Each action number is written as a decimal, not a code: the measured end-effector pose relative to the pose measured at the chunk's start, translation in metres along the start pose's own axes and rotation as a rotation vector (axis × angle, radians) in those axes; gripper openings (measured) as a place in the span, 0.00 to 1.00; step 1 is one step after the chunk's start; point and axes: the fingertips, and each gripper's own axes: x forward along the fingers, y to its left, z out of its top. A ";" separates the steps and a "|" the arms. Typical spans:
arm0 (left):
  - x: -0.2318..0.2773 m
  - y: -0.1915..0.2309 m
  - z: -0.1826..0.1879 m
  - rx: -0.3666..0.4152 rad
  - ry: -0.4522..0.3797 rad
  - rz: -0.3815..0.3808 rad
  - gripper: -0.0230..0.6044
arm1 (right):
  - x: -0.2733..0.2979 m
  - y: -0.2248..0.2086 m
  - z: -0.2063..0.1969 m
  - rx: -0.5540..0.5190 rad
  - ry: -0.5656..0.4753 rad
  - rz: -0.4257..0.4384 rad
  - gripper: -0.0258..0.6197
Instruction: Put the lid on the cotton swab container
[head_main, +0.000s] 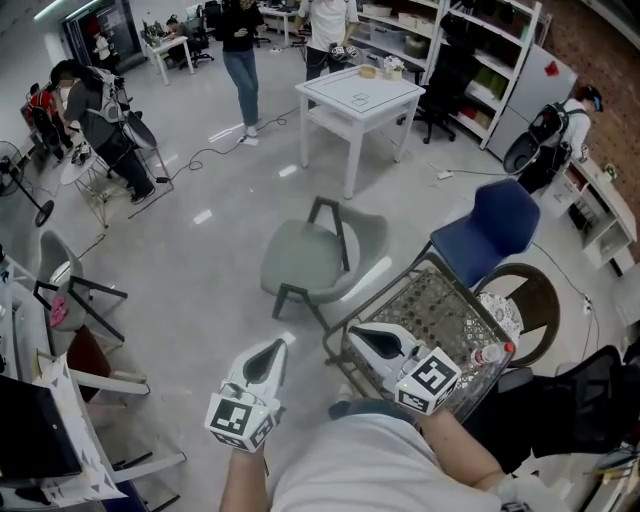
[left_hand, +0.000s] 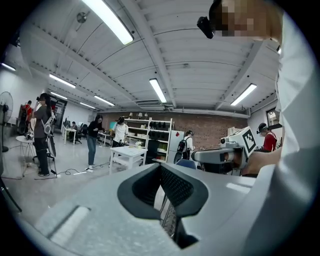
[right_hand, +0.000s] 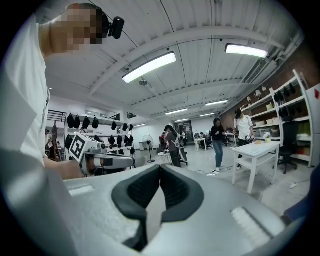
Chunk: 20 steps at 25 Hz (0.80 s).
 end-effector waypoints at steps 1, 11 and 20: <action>0.000 -0.001 0.000 0.003 -0.001 -0.002 0.05 | -0.001 0.000 0.000 -0.001 -0.003 -0.002 0.05; 0.003 -0.012 0.001 0.020 0.001 -0.020 0.05 | -0.009 0.003 -0.006 -0.005 -0.002 -0.021 0.05; 0.003 -0.019 -0.009 0.017 0.028 -0.024 0.05 | -0.019 0.002 -0.013 0.012 0.007 -0.045 0.05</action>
